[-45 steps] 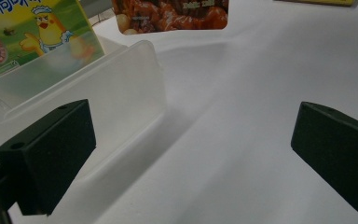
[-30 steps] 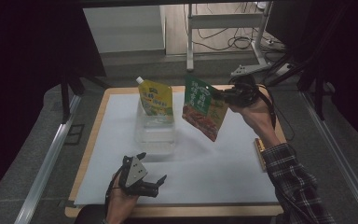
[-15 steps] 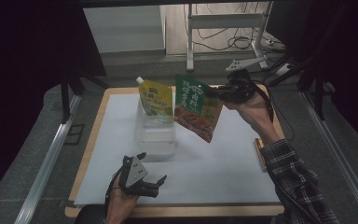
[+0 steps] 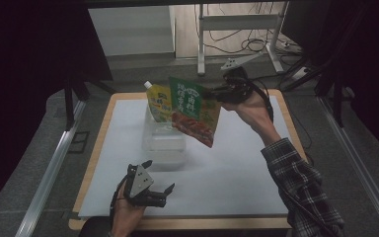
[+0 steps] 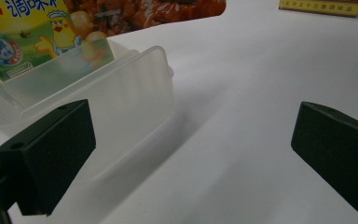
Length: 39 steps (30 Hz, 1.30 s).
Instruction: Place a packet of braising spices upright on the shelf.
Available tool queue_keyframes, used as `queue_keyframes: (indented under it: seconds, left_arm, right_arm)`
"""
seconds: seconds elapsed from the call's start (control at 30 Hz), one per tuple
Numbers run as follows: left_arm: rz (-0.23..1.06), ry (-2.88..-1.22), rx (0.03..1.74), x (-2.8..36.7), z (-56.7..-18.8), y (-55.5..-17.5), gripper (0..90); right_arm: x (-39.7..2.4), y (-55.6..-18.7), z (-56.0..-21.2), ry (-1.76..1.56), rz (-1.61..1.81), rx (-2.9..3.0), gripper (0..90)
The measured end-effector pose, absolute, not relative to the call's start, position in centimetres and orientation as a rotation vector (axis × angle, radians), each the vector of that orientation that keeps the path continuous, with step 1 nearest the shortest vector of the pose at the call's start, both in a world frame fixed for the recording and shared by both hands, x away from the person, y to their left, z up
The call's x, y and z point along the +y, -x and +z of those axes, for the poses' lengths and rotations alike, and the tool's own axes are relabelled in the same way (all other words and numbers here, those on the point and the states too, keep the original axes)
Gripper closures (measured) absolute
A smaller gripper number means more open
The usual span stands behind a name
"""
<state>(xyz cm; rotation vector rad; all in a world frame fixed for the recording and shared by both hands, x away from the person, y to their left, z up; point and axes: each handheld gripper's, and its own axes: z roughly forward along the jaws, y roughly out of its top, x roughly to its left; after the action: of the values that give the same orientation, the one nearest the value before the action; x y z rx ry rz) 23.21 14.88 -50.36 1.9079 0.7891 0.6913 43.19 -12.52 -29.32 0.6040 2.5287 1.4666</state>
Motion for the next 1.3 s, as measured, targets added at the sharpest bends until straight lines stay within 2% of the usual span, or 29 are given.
queue_keyframes:
  seconds: [0.77,1.3]
  left_arm:
    - [0.7,-1.879,0.804,15.6,-50.0,-23.1,0.0]
    - [0.69,-1.891,0.793,15.5,-50.0,-23.1,0.0]
  right_arm:
    - [-6.1,-46.1,-30.3,-0.512,1.479,2.573,89.1]
    - [-3.1,-48.1,-31.8,-0.521,1.5,2.584,89.1]
